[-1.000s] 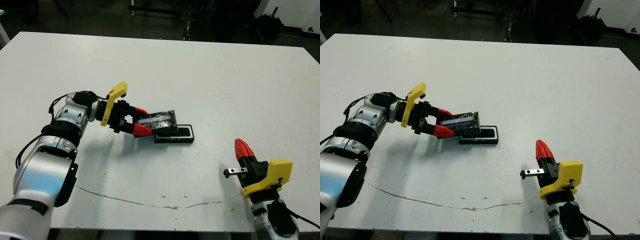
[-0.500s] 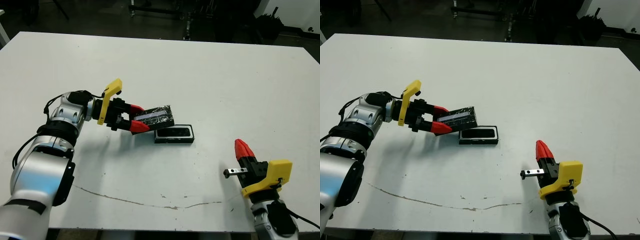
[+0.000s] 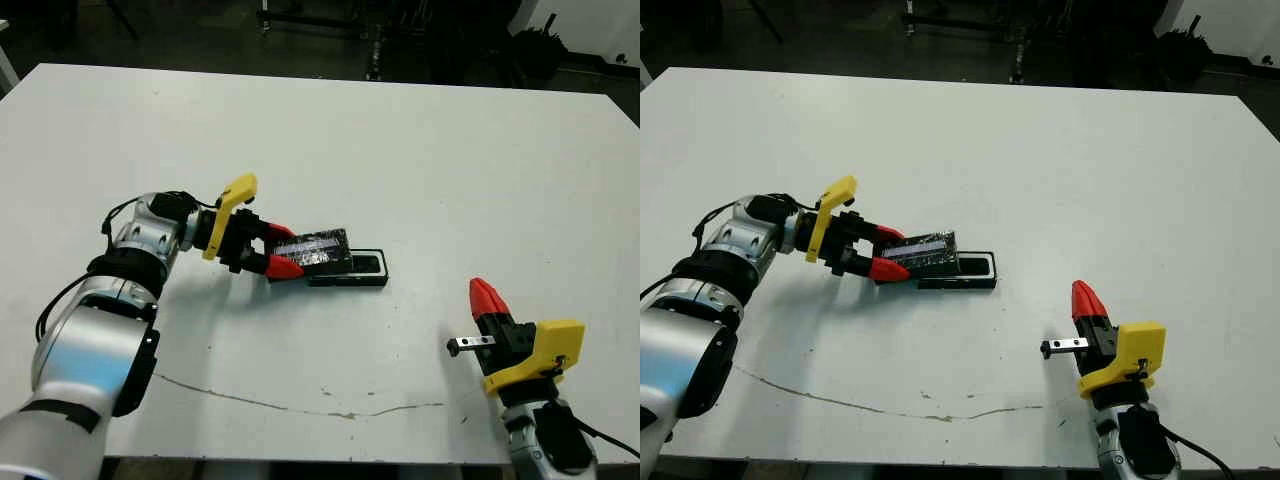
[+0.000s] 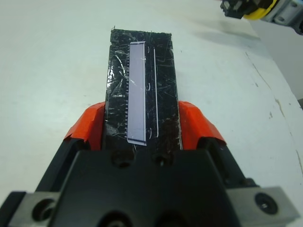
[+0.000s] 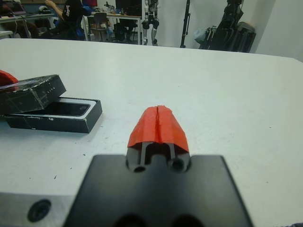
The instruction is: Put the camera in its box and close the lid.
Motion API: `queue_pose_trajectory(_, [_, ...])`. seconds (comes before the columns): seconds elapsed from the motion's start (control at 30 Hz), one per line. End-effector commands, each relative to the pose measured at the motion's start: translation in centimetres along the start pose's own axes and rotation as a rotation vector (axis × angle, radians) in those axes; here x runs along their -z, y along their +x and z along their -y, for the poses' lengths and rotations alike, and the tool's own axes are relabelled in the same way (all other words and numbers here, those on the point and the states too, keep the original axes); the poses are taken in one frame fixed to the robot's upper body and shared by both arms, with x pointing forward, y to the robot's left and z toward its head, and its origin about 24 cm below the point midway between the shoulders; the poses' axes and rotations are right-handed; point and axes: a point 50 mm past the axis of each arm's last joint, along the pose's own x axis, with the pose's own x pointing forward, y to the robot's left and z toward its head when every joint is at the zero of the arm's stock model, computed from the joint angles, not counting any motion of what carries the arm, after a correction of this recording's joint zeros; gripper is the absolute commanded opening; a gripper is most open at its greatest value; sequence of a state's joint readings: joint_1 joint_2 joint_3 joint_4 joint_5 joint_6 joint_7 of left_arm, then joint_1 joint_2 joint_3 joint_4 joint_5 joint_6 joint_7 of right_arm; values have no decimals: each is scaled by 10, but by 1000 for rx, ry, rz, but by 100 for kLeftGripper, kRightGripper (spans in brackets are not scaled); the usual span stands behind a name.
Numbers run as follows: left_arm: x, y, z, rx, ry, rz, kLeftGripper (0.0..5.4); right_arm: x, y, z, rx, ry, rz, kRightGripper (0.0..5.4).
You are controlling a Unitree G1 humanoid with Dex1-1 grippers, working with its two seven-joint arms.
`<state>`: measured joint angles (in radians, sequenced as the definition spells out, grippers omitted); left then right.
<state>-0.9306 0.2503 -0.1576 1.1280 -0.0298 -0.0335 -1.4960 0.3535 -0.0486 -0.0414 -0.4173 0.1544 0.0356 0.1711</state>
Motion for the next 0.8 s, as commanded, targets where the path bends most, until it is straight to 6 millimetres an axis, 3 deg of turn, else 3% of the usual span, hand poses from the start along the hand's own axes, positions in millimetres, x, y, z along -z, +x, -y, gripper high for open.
queue_pose_trajectory(0.03, [10, 10, 3, 8, -16, -39, 315, 2, -1, 3, 6, -7, -2, 0])
queue_pose_trajectory(0.8, [9, 30, 9, 84, -19, -47, 315, 4, -3, 4, 5, 4, -11, 0])
